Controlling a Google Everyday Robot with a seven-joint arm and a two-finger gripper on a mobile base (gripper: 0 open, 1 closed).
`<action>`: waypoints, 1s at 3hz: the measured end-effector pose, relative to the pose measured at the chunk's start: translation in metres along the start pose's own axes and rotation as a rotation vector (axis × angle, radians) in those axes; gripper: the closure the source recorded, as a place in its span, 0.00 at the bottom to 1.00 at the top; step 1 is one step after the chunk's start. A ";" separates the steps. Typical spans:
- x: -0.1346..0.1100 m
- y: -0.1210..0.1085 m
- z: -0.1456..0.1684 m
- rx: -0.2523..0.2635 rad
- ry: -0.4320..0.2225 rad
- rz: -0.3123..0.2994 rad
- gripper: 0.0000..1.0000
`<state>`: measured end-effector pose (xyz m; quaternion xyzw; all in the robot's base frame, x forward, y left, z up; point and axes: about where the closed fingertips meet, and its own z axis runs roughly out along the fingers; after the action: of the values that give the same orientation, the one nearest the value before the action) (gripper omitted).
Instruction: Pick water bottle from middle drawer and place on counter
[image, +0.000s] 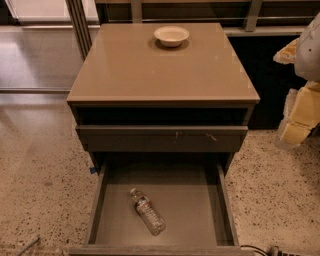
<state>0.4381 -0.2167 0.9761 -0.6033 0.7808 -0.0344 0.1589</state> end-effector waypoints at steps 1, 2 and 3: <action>0.000 0.000 0.000 0.000 0.000 0.000 0.00; -0.004 0.009 0.020 -0.005 -0.009 0.009 0.00; -0.016 0.031 0.063 -0.022 -0.015 0.017 0.00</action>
Offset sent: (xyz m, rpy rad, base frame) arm -0.0062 0.0276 -0.0699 0.0372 0.0332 -0.0141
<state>0.4315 -0.1847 0.9121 -0.5986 0.7850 -0.0198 0.1584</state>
